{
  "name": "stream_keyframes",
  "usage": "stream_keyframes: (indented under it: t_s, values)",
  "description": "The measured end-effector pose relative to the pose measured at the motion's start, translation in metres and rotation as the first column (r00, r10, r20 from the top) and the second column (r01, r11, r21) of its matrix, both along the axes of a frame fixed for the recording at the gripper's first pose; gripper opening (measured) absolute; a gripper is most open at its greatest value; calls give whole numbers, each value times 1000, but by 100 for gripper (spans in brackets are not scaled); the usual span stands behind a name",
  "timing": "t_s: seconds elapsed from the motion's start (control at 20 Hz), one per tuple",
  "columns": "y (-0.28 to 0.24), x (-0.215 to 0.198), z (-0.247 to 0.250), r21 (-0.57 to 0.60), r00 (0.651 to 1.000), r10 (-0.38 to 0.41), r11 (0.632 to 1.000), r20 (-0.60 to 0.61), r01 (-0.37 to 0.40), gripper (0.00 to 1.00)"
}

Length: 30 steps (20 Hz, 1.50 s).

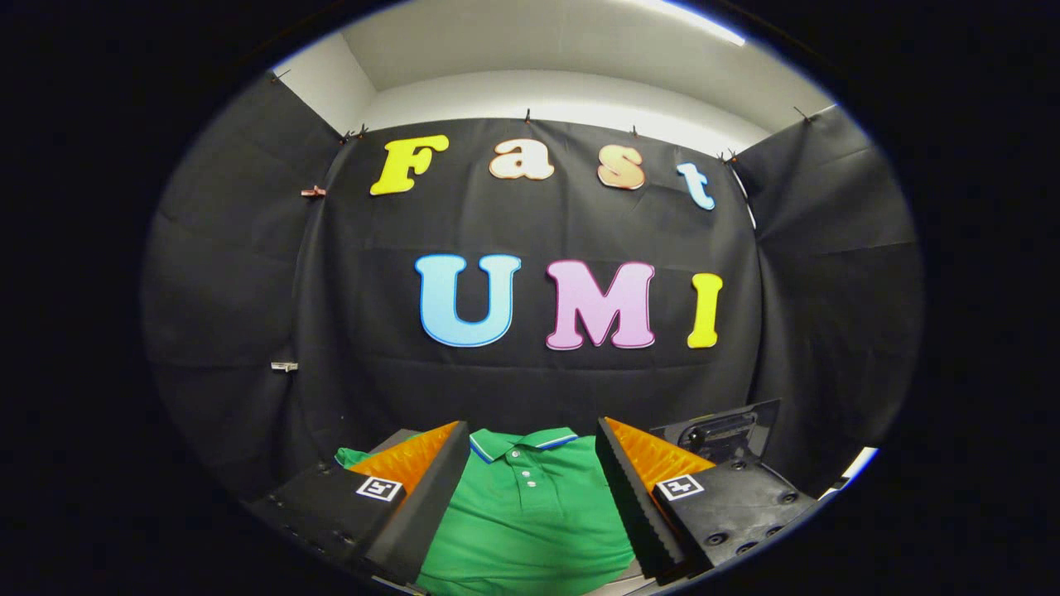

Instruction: Put the clothes into the washing machine and then close the washing machine lid.

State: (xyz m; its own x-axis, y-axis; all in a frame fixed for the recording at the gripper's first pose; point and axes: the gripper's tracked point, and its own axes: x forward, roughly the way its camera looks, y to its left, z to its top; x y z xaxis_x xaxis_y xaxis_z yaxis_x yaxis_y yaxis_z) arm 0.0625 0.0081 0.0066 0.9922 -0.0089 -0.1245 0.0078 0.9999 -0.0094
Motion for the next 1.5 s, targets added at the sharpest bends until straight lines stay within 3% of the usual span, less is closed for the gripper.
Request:
stream_keyframes:
  t_s: [0.2, 0.35, 0.4, 0.5, 0.6, 0.65, 0.7, 0.75, 0.9, 1.0, 1.1, 1.15, 1.2, 1.35, 1.5]
  values:
    - [11, 25, -30, 33, 987, 37, 999, -157, -32, 95]
    - [12, 45, -65, -17, 950, 43, 999, -308, -51, 95]
    - [11, 51, -79, -34, 934, 46, 997, -354, -62, 89]
    - [5, 58, -121, -60, 880, 31, 996, -474, -67, 88]
    - [-8, 40, -165, -55, 777, 22, 996, -629, -72, 90]
    - [-8, 59, -164, -31, 829, 8, 999, -559, -30, 88]
    - [-10, 52, -175, -29, 809, -2, 999, -588, -18, 87]
    - [-8, 55, -175, -30, 827, 10, 999, -563, -33, 85]
    - [-11, 60, -174, -47, 827, 5, 998, -563, -38, 86]
    - [-19, 54, -169, -75, 800, -26, 997, -600, -24, 57]
    - [-13, 51, -169, -75, 777, -5, 996, -629, -55, 29]
    - [-12, 56, -168, -78, 781, 13, 994, -625, -79, 29]
    - [-13, 59, -169, -70, 771, 18, 994, -637, -81, 10]
    - [-12, 62, -163, -44, 749, 21, 997, -663, -67, 10]
    - [-5, 74, -135, -13, 787, 54, 997, -615, -78, 10]
